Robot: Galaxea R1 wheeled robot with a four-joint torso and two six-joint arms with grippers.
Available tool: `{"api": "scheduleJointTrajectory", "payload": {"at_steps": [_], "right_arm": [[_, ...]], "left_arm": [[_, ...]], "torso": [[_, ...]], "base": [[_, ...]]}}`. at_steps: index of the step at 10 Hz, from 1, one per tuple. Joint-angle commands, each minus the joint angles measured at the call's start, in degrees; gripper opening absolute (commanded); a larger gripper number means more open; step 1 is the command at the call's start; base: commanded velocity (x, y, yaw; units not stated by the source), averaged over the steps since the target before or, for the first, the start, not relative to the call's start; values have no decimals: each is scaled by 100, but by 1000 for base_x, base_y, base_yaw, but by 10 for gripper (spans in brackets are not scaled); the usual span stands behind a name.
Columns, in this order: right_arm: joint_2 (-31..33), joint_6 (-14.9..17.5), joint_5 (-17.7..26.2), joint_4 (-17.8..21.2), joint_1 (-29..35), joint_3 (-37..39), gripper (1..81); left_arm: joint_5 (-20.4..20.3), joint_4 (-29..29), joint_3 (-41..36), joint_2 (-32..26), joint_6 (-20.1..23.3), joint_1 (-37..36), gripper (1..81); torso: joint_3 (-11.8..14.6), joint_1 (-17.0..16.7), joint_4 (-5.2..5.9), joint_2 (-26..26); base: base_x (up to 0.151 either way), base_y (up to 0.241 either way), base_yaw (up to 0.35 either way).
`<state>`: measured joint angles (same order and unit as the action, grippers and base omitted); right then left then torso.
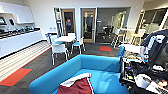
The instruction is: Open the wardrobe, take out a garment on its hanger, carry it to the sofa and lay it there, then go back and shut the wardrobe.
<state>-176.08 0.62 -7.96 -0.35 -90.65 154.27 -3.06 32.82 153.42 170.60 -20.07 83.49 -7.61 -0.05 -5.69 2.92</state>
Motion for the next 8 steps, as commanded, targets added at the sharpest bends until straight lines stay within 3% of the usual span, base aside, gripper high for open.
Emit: {"api": "scheduleJointTrajectory", "payload": {"at_steps": [1,8], "right_arm": [[-44,26,313,18,174,-12,811],[-52,26,313,27,191,40,811]], "left_arm": [[244,67,-14,-33,-15,-267,811],[244,76,-14,-69,-15,-276,811]], "torso": [[0,5,0,0],[0,5,0,0]], "base": [[0,0,0],[0,0,141]]}}
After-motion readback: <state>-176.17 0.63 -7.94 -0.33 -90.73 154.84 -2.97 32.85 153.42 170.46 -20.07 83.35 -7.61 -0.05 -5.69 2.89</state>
